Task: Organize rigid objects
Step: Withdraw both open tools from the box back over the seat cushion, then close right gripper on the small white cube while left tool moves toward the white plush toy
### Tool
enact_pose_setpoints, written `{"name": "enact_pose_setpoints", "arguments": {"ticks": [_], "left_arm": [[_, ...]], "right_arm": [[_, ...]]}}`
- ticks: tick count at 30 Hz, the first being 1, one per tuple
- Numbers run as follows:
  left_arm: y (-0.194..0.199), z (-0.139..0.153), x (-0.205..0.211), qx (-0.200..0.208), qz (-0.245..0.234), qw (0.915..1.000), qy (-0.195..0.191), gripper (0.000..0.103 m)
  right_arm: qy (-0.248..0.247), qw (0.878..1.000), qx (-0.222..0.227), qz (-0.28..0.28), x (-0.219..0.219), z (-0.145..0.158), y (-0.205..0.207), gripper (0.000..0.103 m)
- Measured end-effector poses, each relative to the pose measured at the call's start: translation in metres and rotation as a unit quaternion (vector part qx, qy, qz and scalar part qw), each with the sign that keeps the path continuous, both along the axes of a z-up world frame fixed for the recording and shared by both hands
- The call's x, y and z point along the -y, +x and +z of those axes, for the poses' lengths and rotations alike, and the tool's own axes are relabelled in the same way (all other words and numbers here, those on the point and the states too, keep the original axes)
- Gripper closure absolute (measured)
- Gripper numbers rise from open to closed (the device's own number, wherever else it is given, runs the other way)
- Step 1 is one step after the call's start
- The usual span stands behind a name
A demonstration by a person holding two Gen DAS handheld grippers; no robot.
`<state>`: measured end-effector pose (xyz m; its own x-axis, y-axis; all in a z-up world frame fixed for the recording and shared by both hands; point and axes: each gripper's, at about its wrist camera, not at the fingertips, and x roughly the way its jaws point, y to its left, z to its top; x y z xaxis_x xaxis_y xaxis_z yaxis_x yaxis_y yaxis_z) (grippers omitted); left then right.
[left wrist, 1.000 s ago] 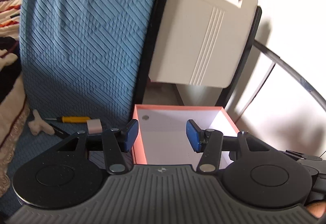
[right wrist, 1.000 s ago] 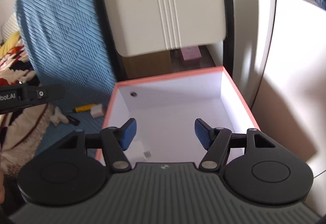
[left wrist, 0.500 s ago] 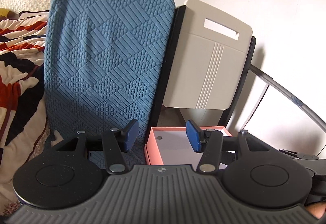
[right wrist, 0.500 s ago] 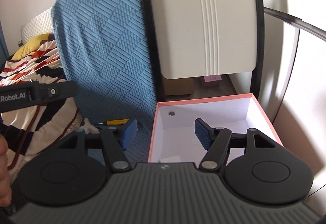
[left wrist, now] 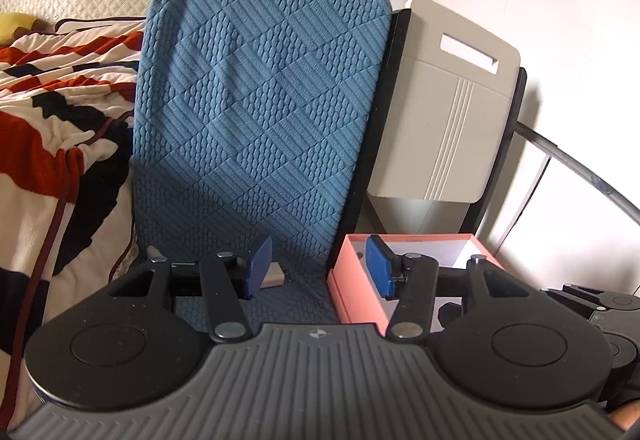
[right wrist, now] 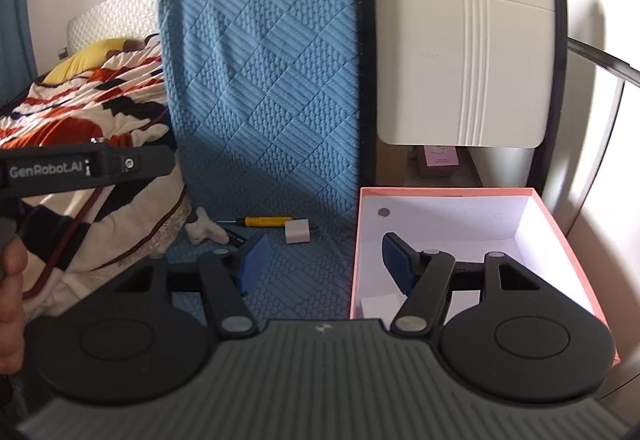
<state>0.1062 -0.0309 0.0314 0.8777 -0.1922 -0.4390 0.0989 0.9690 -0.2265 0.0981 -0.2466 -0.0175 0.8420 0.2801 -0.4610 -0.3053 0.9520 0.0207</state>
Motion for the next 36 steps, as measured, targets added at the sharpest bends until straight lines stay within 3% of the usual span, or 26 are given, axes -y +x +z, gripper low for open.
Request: {"name": "enact_pose_setpoints", "arguments": {"ticks": [5,21,27,36], "left_arm": [[-0.006,-0.017,-0.020,0.011,0.019,0.9998,0.001,0.045],[-0.013,-0.082,-0.076,-0.040,0.056,0.9976,-0.008,0.045],[-0.006,-0.102,-0.070,-0.049,0.041,0.9979,-0.009,0.045],[0.025,-0.115,-0.076,-0.083,0.074,0.9938,0.002,0.045]], "right_arm": [[-0.007,1.000,0.001,0.005,-0.020,-0.017,-0.003,0.037],[-0.018,0.999,-0.051,0.005,-0.076,-0.069,-0.011,0.037],[-0.035,0.997,-0.062,0.002,-0.090,-0.083,-0.007,0.037],[-0.047,0.996,-0.081,-0.004,-0.092,-0.095,0.012,0.037]]}}
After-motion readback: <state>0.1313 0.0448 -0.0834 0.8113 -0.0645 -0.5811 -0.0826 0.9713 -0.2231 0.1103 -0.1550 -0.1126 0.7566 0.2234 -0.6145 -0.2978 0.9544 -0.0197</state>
